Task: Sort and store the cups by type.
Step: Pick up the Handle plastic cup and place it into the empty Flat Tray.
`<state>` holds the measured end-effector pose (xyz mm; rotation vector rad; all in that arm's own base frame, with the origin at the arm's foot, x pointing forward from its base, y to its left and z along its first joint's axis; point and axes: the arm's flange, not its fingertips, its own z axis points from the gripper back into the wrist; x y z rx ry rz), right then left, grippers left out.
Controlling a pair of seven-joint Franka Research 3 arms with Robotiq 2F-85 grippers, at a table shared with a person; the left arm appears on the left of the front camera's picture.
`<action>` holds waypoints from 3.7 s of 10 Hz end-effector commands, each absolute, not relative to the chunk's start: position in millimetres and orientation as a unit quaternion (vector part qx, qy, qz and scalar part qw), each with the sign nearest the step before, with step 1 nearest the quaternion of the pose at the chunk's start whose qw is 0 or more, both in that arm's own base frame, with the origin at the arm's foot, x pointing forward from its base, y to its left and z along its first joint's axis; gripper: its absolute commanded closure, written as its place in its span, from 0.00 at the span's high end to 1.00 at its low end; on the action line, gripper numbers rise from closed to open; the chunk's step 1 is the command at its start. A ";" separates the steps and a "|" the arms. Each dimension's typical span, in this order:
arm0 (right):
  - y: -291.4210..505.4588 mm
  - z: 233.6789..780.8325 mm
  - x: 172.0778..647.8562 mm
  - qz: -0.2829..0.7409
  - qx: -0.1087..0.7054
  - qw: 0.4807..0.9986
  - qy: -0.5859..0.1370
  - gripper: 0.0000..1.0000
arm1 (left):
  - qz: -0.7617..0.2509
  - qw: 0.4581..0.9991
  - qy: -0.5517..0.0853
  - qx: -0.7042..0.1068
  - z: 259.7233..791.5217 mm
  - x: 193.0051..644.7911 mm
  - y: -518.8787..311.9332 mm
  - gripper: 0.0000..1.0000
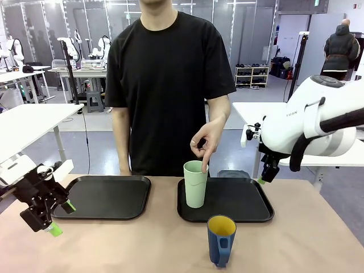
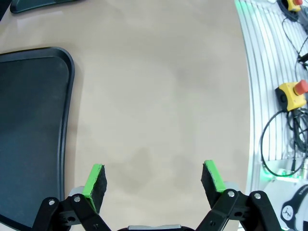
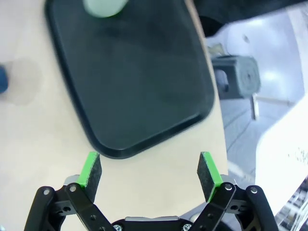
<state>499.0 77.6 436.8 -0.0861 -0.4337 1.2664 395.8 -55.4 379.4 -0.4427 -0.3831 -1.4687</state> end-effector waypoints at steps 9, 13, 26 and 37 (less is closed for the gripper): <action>68.2 424.9 486.1 0.677 -0.011 0.720 -0.148 1.00 | -0.658 0.705 -0.180 -0.194 376.0 396.0 -56.4 1.00; 63.2 389.0 437.8 0.714 0.052 0.683 -0.145 1.00 | -0.658 0.705 -0.180 -0.194 376.0 396.0 -56.4 1.00; 18.7 270.6 441.6 0.660 0.312 0.576 -0.368 1.00 | -0.658 0.705 -0.180 -0.194 376.0 396.0 -56.4 1.00; 18.7 242.0 443.2 0.607 0.408 0.558 -0.392 1.00 | -0.658 0.705 -0.180 -0.194 376.0 396.0 -56.4 1.00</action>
